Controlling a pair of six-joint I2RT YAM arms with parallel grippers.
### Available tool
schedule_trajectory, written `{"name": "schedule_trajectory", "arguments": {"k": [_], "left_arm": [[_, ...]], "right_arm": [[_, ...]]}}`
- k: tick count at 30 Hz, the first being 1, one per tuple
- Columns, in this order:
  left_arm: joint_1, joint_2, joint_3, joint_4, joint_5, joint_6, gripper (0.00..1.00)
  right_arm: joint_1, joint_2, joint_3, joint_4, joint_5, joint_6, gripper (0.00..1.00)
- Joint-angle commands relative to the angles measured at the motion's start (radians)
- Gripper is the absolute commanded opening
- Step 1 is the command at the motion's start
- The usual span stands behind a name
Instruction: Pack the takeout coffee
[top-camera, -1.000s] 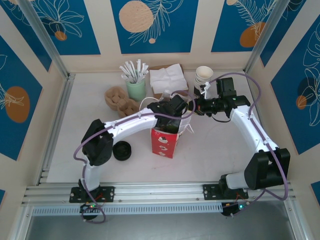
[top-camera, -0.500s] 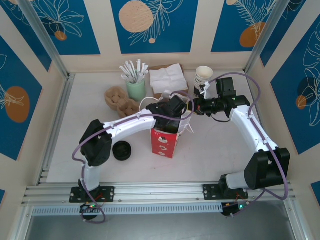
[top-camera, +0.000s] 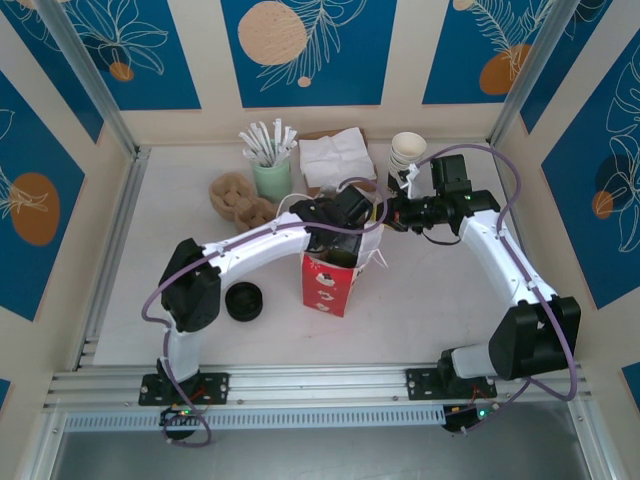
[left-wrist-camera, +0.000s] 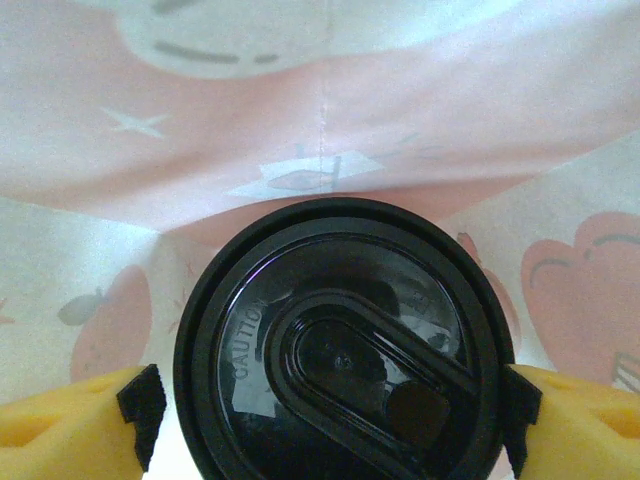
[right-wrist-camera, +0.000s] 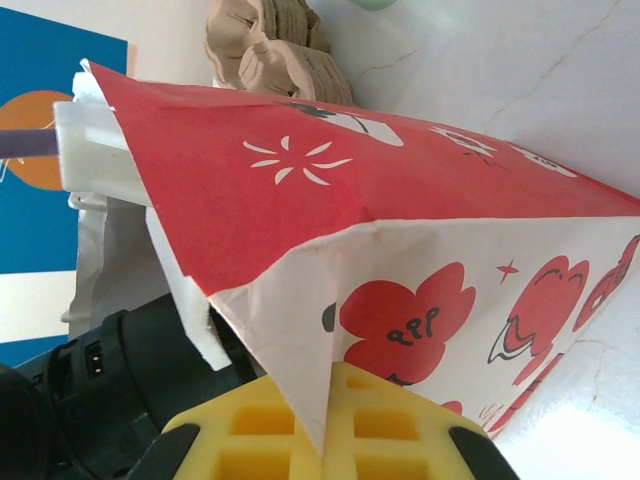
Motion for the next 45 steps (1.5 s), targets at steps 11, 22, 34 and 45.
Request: {"name": "schedule_trajectory", "arguments": {"k": [11,22,34,45], "left_arm": [[0.005,-0.07,0.046,-0.013,0.095,0.024,0.92],[0.004,-0.135,0.038,0.024,0.184,0.049,0.95],[0.004,-0.111,0.082,-0.08,0.03,0.002,0.96],[0.004,-0.078,0.078,-0.113,-0.053,-0.055,0.96]], "right_arm": [[-0.002,-0.029,0.045,-0.103,0.073,-0.062,0.0],[-0.005,0.064,0.181,-0.183,0.097,-0.099,0.0],[-0.009,0.066,0.222,-0.212,0.107,-0.115,0.0],[0.009,0.077,0.292,-0.342,0.176,-0.173,0.0]]}}
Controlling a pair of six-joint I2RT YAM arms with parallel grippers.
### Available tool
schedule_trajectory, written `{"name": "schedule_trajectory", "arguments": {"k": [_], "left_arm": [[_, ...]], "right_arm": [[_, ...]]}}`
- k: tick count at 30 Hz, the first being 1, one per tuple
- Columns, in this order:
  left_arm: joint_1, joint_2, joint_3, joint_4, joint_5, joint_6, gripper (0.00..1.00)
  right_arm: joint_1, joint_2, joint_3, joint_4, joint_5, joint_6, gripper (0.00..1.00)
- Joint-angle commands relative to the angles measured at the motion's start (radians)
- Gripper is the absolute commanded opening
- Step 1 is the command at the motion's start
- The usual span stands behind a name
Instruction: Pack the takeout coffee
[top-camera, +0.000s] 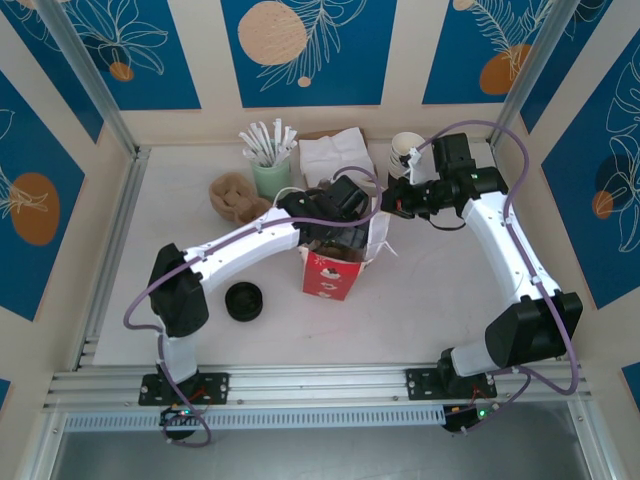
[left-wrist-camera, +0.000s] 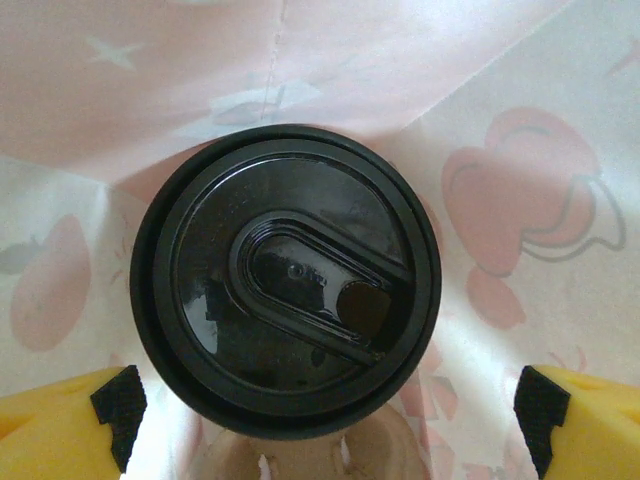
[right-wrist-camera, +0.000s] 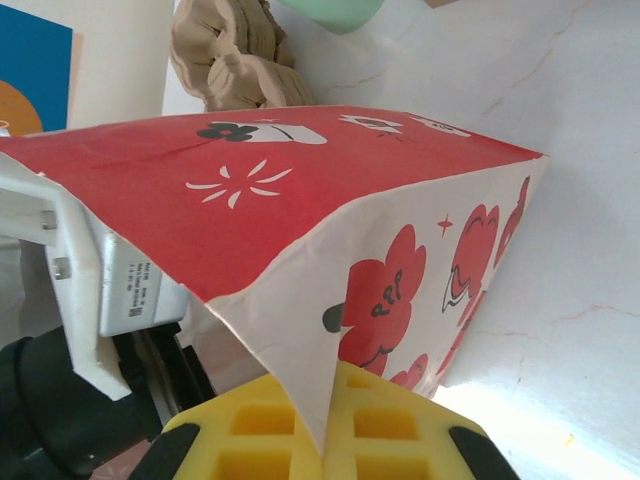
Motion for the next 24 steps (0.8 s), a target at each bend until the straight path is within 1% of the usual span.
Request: {"name": "schedule_trajectory", "arguments": {"k": [1,5,8,11,15,24], "left_arm": [[0.003,-0.006,0.028,-0.032,-0.055,-0.034,0.96],[0.003,0.002,0.037,-0.033,-0.055,-0.041,0.96],[0.004,-0.005,0.039,-0.017,-0.032,-0.033,0.96],[0.005,-0.023,0.019,0.05,0.048,-0.018,0.97],[0.003,-0.035,0.01,0.105,0.132,-0.02,0.96],[0.004,-0.047,0.018,0.179,0.244,0.001,0.96]], "right_arm": [[0.001,0.005,0.035,-0.091,0.036,-0.049,0.0],[0.004,0.013,0.055,-0.118,0.056,-0.056,0.0],[0.008,0.029,0.077,-0.151,0.087,-0.073,0.0],[0.006,0.038,0.084,-0.154,0.121,-0.064,0.0],[0.007,0.06,0.113,-0.156,0.125,-0.048,0.0],[0.02,0.118,0.191,-0.157,0.115,-0.014,0.0]]}}
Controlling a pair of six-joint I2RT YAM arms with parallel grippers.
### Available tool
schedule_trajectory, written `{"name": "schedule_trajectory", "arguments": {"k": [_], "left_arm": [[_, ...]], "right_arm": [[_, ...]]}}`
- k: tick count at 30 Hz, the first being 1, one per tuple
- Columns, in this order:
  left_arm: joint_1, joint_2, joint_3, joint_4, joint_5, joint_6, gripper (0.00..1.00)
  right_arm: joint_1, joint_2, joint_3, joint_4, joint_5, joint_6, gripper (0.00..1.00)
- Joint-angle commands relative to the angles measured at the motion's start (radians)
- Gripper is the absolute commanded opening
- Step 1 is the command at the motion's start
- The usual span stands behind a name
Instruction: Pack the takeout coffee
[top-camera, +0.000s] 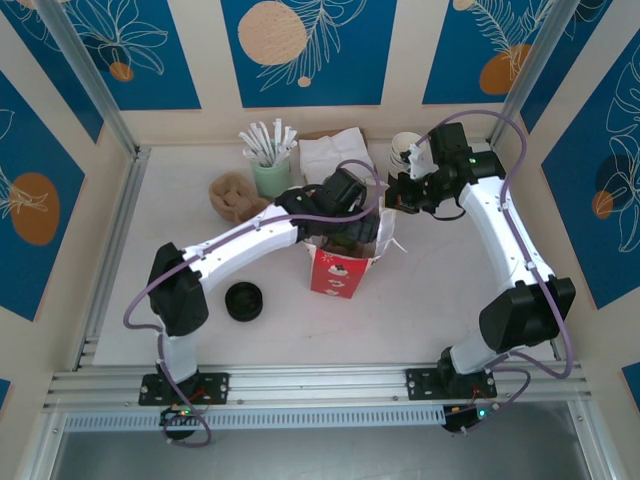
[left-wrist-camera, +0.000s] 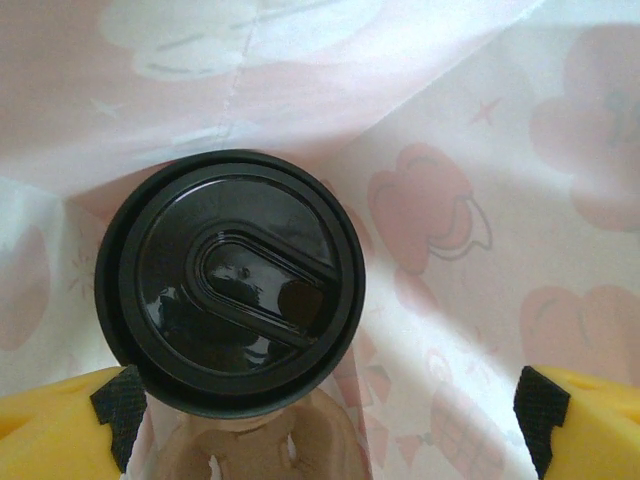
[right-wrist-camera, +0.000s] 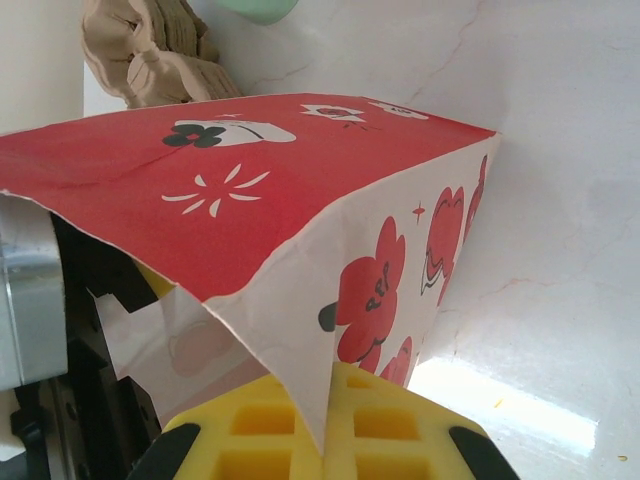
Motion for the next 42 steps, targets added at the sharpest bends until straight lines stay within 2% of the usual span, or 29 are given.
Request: {"name": "schedule_trajectory", "arguments": {"k": [1,13,22,30,36,42], "left_arm": [[-0.005,-0.047,0.019,0.078,0.104,0.022,0.96],[-0.006,-0.097,0.047,0.099,0.225,0.067,0.93],[-0.005,-0.156,0.036,0.084,0.209,0.101,0.92],[0.02,-0.253,0.022,0.058,0.073,0.134,0.91],[0.125,-0.358,-0.005,0.038,-0.086,0.12,0.91],[0.219,-0.4,-0.003,0.01,-0.17,0.072,0.91]], "right_arm": [[0.014,0.021,0.042,-0.006,-0.009,0.015,0.0],[0.011,0.038,0.061,0.001,-0.021,0.035,0.0],[-0.012,0.032,0.042,0.014,-0.023,0.034,0.0],[-0.022,-0.002,0.008,0.053,-0.038,0.026,0.0],[-0.015,-0.11,-0.102,0.184,-0.091,0.005,0.0],[-0.011,-0.165,-0.162,0.239,-0.144,-0.037,0.0]]}}
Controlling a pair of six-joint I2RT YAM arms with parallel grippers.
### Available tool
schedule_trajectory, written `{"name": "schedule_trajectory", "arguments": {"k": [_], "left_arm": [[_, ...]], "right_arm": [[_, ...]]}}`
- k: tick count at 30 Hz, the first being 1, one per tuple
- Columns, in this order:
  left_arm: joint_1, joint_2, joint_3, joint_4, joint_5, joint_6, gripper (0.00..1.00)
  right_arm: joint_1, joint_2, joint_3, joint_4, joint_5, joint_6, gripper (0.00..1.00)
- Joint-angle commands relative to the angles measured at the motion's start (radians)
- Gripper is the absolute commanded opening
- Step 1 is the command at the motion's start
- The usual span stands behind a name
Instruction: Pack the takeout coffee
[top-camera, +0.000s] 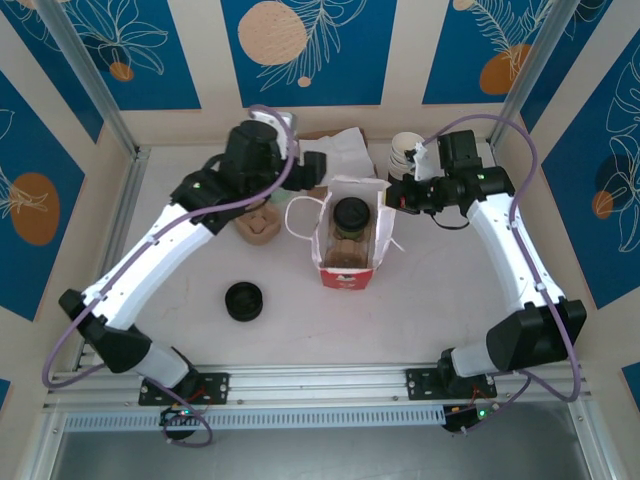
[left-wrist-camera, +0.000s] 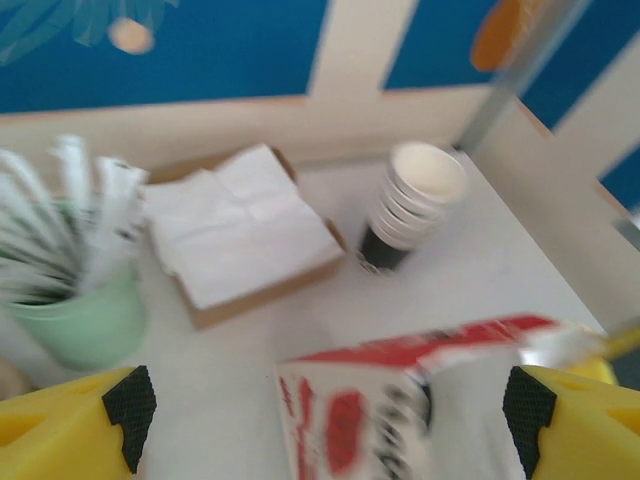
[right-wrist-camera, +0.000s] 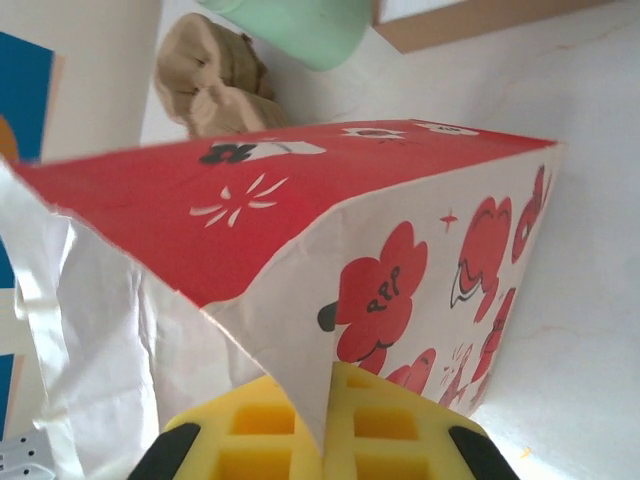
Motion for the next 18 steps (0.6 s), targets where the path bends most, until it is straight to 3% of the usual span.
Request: {"name": "schedule_trajectory", "arguments": {"k": [1,12,18], "left_arm": [[0.035,-0.011,-0.001,-0.046,-0.088,-0.034,0.91],[0.077,0.008,-0.03,-0.038,-0.043,-0.072,0.91],[0.101,0.067,0.034,-0.103,-0.102,-0.092,0.91]], "right_arm": [[0.005,-0.037,-0.029,0.068,-0.075,-0.04,0.0],[0.017,-0.038,-0.039,0.088,-0.091,-0.042,0.0],[0.018,0.018,0.005,0.059,-0.11,-0.021,0.0]]}}
